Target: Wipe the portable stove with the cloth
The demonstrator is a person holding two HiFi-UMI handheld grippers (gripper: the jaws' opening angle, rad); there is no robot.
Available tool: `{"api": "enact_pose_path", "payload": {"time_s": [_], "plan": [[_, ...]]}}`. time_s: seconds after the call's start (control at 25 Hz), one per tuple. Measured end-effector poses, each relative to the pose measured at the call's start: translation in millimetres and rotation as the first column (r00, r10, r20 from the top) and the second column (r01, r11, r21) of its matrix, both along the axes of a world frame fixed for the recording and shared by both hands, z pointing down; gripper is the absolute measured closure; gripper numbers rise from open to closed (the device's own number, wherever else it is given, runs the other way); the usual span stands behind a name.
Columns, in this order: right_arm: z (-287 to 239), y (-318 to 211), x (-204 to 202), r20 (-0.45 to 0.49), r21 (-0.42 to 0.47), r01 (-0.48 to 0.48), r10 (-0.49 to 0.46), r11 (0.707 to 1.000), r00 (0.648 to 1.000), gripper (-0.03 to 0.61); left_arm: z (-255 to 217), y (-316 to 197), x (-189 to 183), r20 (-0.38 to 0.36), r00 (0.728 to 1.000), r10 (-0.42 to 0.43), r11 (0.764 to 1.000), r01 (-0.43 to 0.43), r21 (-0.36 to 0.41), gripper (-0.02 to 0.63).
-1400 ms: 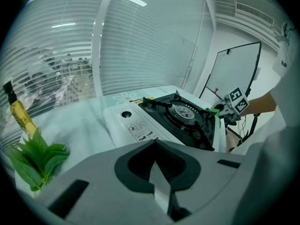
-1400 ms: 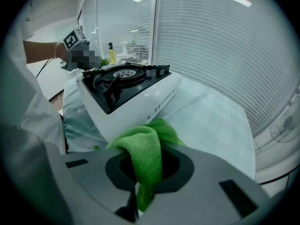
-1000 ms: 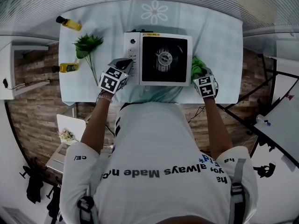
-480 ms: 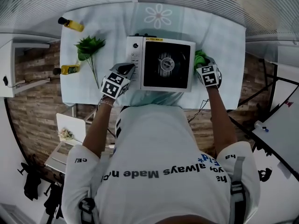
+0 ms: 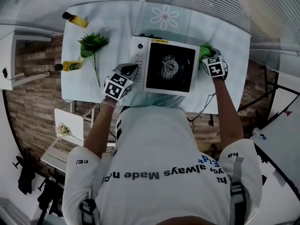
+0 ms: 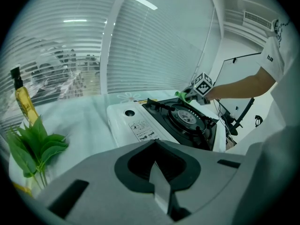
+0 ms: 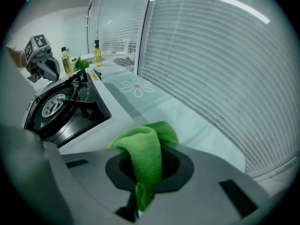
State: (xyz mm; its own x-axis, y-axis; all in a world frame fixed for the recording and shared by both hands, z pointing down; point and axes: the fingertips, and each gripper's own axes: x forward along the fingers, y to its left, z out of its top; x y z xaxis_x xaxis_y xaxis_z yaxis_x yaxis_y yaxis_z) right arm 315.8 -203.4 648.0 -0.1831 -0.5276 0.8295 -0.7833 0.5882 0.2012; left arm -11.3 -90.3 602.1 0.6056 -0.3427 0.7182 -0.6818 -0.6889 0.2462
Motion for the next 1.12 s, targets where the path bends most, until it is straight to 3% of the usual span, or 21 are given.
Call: {"api": "enact_pose_path", "payload": {"time_s": [0.24, 0.4, 0.48, 0.6, 0.76, 0.88, 1.12], "plan": [[-9, -27, -3, -0.009, 0.025, 0.070, -0.070, 0.997, 0.998, 0.555, -1, 0, 0, -0.012, 1.000, -0.017, 1.000, 0.017, 0.002, 0.603], [-11, -46, -29, 0.013, -0.020, 0.207, -0.207, 0.978, 0.978, 0.555, -1, -1, -1, -0.029, 0.999, -0.027, 1.000, 0.027, -0.004, 0.603], [-7, -49, -48, 0.041, -0.100, 0.295, -0.292, 0.950, 0.956, 0.555, -1, -1, -1, -0.034, 0.999, -0.028, 1.000, 0.028, -0.005, 0.603], [-1, -47, -77, 0.102, -0.236, 0.402, -0.389, 0.885, 0.916, 0.555, -1, 0, -1, -0.035, 0.999, -0.026, 1.000, 0.026, -0.001, 0.603], [6, -44, -105, 0.101, -0.345, 0.482, -0.478, 0.806, 0.872, 0.555, -1, 1, 0, -0.044, 0.999, -0.030, 1.000, 0.031, 0.005, 0.603], [8, -44, -126, 0.122, -0.368, 0.504, -0.496, 0.782, 0.860, 0.555, -2, 1, 0, -0.049, 0.998, -0.029, 0.999, 0.030, 0.017, 0.603], [14, -49, -167, 0.124, -0.378, 0.521, -0.515, 0.766, 0.848, 0.555, -3, -1, 1, -0.068, 0.998, -0.016, 0.999, 0.018, 0.031, 0.602]]}}
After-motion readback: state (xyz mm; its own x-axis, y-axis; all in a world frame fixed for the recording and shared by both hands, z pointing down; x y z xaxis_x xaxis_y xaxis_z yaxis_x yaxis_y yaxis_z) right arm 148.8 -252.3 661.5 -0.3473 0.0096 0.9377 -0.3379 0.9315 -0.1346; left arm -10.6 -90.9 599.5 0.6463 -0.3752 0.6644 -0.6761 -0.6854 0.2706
